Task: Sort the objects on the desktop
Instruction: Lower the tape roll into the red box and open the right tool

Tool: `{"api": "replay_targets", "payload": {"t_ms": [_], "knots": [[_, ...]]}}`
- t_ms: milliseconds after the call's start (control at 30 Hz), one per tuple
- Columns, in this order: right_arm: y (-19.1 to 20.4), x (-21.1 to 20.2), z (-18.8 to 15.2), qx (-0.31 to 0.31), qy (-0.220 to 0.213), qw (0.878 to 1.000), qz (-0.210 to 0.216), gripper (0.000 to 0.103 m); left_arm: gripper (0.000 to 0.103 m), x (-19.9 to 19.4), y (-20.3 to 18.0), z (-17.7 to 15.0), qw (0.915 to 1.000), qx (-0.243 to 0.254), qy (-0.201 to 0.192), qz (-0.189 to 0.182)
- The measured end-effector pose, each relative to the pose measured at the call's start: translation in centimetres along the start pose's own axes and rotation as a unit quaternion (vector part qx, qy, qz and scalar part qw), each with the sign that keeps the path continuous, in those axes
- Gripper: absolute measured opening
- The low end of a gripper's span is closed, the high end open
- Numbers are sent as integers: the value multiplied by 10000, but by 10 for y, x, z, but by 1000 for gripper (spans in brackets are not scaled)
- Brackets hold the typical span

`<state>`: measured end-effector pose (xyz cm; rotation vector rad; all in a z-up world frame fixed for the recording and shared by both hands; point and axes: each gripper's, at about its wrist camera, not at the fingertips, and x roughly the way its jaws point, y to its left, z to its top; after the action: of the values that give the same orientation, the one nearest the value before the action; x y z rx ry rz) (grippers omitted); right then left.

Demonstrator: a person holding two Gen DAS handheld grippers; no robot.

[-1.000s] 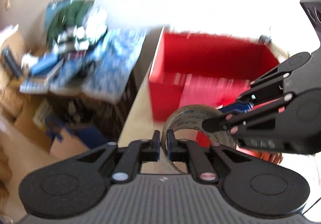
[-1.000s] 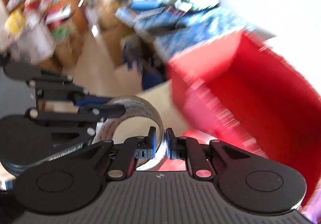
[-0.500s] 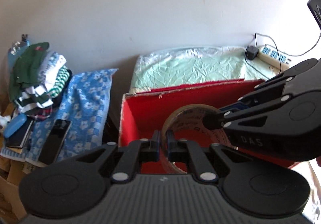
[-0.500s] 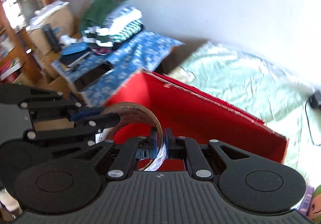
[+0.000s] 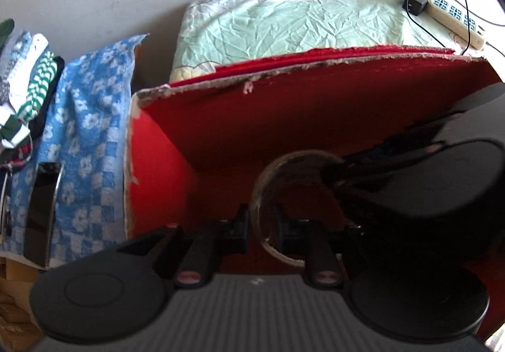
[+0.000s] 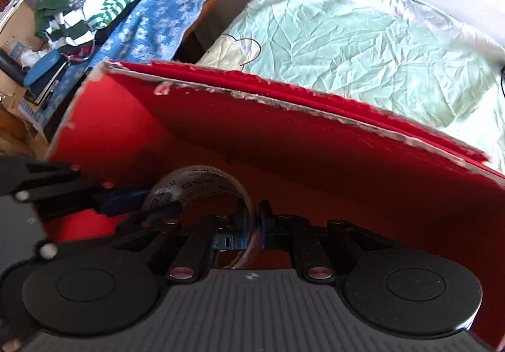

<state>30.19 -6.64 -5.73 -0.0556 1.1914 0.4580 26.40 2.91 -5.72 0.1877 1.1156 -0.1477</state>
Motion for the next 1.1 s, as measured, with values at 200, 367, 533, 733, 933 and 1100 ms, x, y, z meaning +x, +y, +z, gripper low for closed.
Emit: {"api": "replay_targets", "payload": {"t_ms": [200,367,533,733,933,1100], "knots": [[-6,7,9,161,-122,9998,93,13,32,8,4,8,9995,-69,231,-198],[-10,14,12,309,-265,9989,240,15,57,14,8,14,9984,-115,418,-365],[-19,4,13,676,-441,9953,538,34,60,6,9,12,9980,-5,307,-551],[-22,-34,3,714,-726,9942,344,43,66,-32,18,4,9954,79,-130,-951],[-40,-34,-9,1202,-265,9921,220,32,60,-63,30,-16,9932,311,-452,-1025],[-34,-11,-6,1702,130,9831,665,26,59,-68,33,-29,9941,403,-434,-911]]}}
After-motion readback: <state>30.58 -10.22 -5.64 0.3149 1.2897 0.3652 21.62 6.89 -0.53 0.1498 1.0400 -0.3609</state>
